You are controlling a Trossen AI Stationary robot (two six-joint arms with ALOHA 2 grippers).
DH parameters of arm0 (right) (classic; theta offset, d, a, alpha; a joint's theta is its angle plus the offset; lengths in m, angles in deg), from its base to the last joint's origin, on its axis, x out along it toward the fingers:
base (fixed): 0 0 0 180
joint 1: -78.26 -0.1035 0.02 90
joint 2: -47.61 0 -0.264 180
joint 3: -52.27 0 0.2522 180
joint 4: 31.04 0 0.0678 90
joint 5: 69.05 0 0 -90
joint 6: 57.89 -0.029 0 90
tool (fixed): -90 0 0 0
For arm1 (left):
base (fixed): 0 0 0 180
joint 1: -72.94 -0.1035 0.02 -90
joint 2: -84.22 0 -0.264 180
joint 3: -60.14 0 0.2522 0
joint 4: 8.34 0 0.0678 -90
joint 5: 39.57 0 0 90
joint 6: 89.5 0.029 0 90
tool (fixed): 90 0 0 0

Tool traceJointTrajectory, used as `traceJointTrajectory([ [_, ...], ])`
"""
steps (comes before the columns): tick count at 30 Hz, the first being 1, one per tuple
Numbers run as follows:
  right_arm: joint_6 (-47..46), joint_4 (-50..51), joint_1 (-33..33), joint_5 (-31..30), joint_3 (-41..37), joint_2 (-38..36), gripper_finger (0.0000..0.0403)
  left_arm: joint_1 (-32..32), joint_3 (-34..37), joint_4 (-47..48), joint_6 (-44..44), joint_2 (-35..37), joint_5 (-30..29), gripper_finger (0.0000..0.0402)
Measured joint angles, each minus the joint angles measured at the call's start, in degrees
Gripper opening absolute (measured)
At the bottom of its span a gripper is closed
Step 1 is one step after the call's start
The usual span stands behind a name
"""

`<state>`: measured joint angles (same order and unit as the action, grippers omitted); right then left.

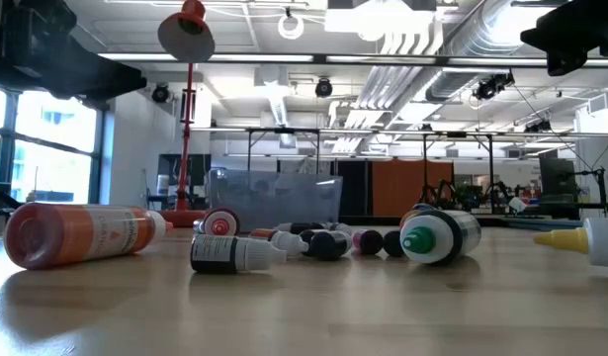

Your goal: Pick & Place food coloring

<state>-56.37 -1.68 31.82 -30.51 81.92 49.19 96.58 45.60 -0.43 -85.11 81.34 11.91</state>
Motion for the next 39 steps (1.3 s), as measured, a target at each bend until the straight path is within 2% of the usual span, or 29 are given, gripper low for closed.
traceJointTrajectory([
  [16, 0.01, 0.0, 0.0, 0.0, -0.01, 0.0, 0.0133, 0.0, -0.62, 0.04, 2.22, 0.0, 0.29, 0.0135],
  [24, 0.0, 0.0, 0.0, -0.02, -0.01, 0.0, 0.0133, 0.0, -0.7, -2.88, -1.38, 0.0, 5.01, 0.0135],
  [27, 0.02, 0.0, 0.0, -0.02, 0.0, 0.0, 0.0133, 0.0, -0.72, -5.41, 2.04, 0.0, 1.97, 0.0135],
  [31, 0.0, 0.0, 0.0, -0.02, -0.01, 0.0, 0.0133, 0.0, -0.74, -11.18, 5.58, 0.0, -5.88, 0.0135],
  [39, 0.02, 0.0, 0.0, 0.0, -0.01, 0.0, 0.0133, 0.0, -0.87, -10.72, 5.78, 0.0, -7.08, 0.0135],
])
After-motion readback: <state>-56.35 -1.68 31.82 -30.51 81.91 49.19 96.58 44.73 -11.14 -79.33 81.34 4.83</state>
